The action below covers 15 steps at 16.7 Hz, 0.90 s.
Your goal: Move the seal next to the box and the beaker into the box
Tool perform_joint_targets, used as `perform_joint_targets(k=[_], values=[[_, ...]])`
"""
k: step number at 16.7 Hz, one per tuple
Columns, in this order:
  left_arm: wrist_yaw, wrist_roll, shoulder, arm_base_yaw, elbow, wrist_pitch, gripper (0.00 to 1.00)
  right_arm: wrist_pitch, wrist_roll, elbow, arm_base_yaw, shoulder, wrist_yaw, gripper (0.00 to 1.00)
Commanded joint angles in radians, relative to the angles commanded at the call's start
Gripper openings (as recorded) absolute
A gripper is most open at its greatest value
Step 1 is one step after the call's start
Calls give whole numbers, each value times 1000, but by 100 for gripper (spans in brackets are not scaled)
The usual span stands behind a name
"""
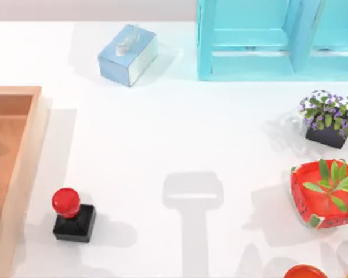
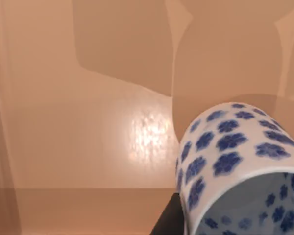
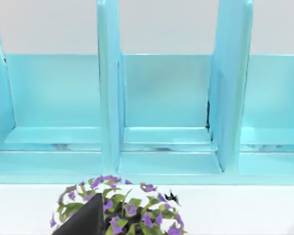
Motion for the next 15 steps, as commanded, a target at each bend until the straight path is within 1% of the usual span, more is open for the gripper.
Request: perform_joint_targets(k=[4,5,15], values=[[0,0,0,0,0,0,98,0,0,0,0,0,0,100],[0,0,0,0,0,0,100,0,0,0,0,0,0,100],[0,-1,0,3,15,-15,100,0,0,0,0,0,0,100]])
